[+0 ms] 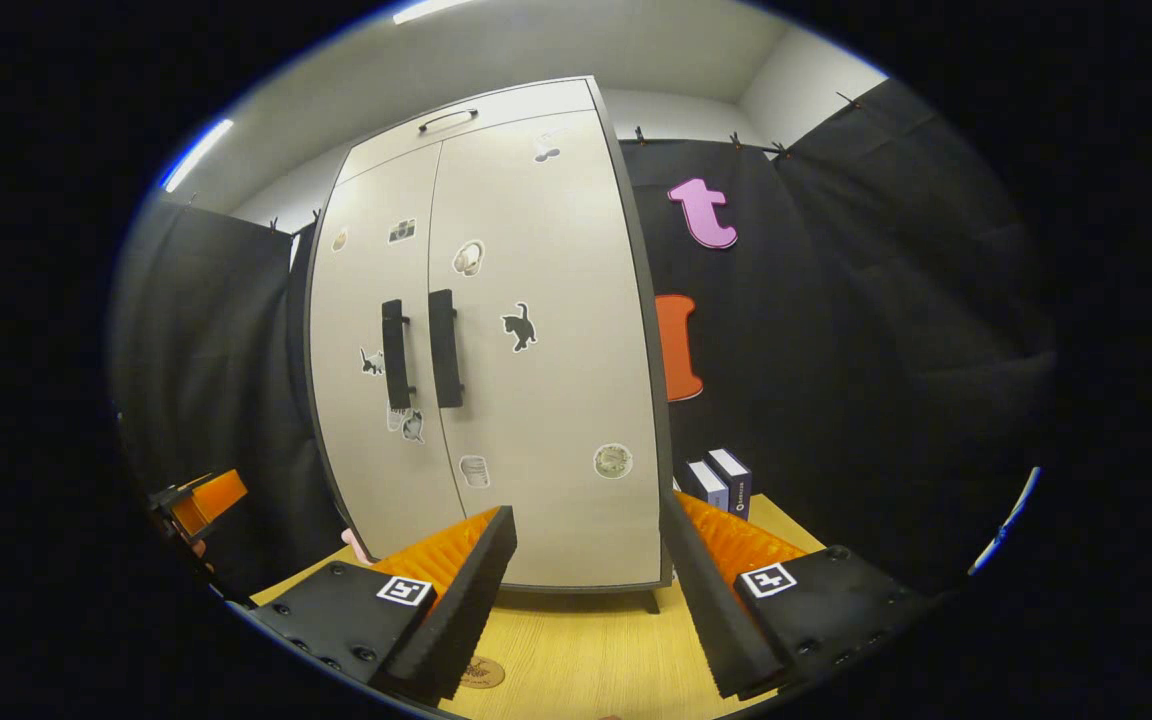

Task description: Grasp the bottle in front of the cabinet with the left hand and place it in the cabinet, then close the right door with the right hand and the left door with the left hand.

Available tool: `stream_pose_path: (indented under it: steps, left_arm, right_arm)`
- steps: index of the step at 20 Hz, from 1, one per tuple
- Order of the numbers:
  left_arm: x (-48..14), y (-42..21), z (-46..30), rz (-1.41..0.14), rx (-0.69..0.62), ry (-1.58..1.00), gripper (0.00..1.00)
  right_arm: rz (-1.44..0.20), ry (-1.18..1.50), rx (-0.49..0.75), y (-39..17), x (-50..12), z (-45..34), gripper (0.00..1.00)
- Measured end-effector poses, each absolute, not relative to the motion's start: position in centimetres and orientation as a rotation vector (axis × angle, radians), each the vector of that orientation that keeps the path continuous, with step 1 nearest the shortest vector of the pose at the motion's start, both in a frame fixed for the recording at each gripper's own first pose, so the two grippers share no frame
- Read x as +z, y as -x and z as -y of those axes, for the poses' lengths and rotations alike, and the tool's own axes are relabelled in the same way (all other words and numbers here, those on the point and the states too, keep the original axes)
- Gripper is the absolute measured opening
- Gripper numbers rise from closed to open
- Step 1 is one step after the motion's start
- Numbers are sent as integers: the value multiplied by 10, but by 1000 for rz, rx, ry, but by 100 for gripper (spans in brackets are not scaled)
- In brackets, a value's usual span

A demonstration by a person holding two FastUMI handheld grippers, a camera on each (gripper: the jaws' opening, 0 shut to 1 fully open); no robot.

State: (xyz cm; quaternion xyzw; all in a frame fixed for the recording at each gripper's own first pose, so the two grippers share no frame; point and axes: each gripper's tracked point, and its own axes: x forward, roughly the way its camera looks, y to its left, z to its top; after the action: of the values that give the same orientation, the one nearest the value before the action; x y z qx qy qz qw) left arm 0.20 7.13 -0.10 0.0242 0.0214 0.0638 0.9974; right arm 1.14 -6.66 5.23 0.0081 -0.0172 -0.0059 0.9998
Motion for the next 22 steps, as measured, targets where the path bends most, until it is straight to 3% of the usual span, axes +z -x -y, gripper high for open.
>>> stream_pose_path:
  steps: [22]
  left_arm:
    - [-3, 9, -71, -42, 135, -32, 94]
  right_arm:
    - [30, -17, -4, -10, 52, 67, 96]
